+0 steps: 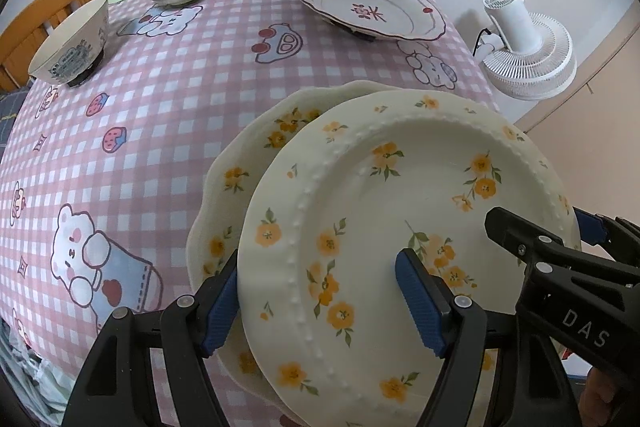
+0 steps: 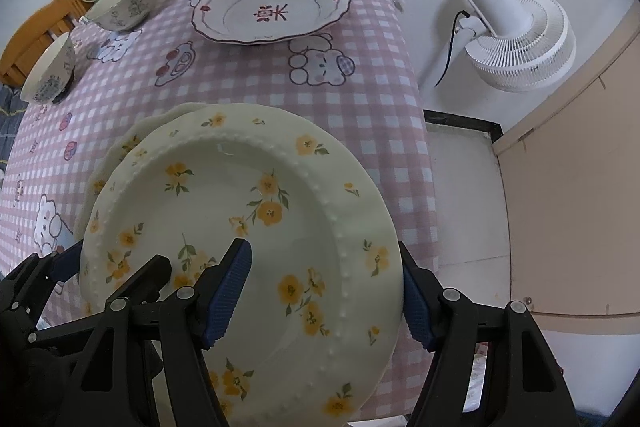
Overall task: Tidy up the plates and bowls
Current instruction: 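Lower the beaded-edge plate onto the first plate and open both grippers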
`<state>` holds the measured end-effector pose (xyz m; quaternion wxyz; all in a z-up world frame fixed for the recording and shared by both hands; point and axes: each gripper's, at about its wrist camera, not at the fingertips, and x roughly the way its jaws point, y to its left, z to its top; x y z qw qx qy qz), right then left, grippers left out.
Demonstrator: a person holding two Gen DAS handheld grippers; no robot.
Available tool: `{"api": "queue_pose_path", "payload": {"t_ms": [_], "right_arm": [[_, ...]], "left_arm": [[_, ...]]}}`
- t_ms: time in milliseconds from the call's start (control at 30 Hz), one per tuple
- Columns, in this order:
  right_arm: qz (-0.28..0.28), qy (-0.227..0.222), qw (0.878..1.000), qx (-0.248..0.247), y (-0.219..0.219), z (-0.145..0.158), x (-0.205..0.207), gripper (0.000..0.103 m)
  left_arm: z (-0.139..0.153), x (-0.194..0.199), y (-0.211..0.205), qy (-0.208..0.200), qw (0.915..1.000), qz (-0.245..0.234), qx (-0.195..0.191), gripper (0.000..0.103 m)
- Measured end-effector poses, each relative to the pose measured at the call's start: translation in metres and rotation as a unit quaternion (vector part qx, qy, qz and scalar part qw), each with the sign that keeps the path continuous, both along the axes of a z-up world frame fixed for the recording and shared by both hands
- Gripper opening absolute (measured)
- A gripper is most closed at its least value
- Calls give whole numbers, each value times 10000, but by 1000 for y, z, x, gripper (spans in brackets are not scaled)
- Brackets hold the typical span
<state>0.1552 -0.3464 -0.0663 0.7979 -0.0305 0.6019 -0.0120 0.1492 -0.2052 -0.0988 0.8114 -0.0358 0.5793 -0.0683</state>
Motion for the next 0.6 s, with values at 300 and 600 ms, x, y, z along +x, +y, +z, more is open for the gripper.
{"api": "queue_pose_path", "payload": {"t_ms": [300, 600], "right_arm": [[-138, 151, 9998, 70, -10, -12, 4, 70], [-142, 161, 9996, 174, -14, -16, 1, 68]], "left_arm": [[-5, 3, -11, -40, 9997, -19, 248, 76], [-5, 5, -24, -234, 9961, -48, 855, 82]]}}
